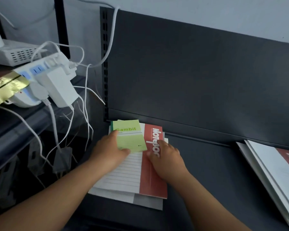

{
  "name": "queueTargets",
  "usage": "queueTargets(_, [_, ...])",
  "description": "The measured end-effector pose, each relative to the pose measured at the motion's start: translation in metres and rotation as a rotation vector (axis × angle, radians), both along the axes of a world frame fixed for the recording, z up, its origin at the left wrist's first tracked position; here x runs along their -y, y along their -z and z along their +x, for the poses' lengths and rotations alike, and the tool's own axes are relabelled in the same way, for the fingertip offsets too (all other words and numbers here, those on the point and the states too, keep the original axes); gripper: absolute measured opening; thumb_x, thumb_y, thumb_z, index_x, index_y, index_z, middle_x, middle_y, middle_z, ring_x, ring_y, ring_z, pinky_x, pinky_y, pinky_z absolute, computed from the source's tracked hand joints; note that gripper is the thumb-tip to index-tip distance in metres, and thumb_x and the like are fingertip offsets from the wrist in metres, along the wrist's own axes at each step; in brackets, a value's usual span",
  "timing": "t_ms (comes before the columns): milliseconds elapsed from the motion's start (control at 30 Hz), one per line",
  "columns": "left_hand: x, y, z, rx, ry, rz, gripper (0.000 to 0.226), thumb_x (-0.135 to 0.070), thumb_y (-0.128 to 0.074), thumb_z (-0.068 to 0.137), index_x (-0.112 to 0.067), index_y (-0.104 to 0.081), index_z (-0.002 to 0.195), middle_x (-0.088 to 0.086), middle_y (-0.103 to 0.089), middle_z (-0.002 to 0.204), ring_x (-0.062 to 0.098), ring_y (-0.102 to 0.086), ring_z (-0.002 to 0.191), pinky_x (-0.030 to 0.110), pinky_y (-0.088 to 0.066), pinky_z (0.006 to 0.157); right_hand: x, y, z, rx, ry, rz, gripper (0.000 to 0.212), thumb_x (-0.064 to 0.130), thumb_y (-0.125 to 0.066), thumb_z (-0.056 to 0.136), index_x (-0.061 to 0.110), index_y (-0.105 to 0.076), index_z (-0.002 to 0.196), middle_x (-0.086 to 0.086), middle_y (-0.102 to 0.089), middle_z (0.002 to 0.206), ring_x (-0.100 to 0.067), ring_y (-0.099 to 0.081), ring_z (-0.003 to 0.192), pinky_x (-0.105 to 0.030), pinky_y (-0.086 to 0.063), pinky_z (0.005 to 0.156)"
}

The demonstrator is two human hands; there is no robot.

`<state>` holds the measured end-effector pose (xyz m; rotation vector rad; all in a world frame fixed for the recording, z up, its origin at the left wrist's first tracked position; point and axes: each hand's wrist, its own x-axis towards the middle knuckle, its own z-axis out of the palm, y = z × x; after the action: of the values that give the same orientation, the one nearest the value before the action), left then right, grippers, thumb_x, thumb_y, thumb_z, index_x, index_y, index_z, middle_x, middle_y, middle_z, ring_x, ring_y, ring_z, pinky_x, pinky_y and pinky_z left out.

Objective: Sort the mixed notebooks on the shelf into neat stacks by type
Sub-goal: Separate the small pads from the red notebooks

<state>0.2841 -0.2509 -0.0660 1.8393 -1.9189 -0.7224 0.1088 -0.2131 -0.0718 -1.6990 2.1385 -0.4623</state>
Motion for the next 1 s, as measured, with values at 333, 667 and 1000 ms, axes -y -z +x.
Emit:
queueTargets(333, [0.008, 0.003, -0.004, -0.444, -0.195, 0.116, 0.050, -0.007, -0.066, 0.079, -0.026, -0.046, 0.121, -0.004, -0.062, 0.111, 0.022, -0.061, 0.098, 0.044, -0.054, 0.086, -0.009, -0.005, -0.001, 0.150, 0.079, -0.023, 0.046, 0.041, -0.061, 0.091, 0.022, -0.048, 0.132, 0.003, -0.056, 0.124, -0.022, -0.050, 0.120, -0.039, -0.047, 0.099])
queueTargets(667, [-0.005, -0.005, -0.020, -0.249, -0.172, 0.033, 0.048, -0.010, -0.063, 0.078, -0.034, -0.037, 0.111, -0.015, -0.052, 0.095, 0.018, -0.049, 0.096, 0.042, -0.035, 0.102, -0.021, -0.007, -0.010, 0.373, 0.189, -0.057, 0.047, 0.030, -0.063, 0.092, 0.017, -0.049, 0.135, 0.002, -0.060, 0.123, -0.016, -0.061, 0.108, -0.035, -0.055, 0.091])
queueTargets(1000, [-0.005, 0.002, -0.034, -0.503, -0.076, 0.145, 0.084, 0.007, -0.058, 0.083, -0.025, -0.018, 0.150, -0.005, -0.055, 0.112, 0.019, -0.056, 0.097, 0.025, -0.048, 0.058, -0.032, -0.007, -0.024, 0.699, 0.420, -0.093, 0.057, 0.018, -0.071, 0.088, 0.019, -0.041, 0.137, 0.011, -0.063, 0.097, -0.014, -0.069, 0.088, -0.028, -0.056, 0.064])
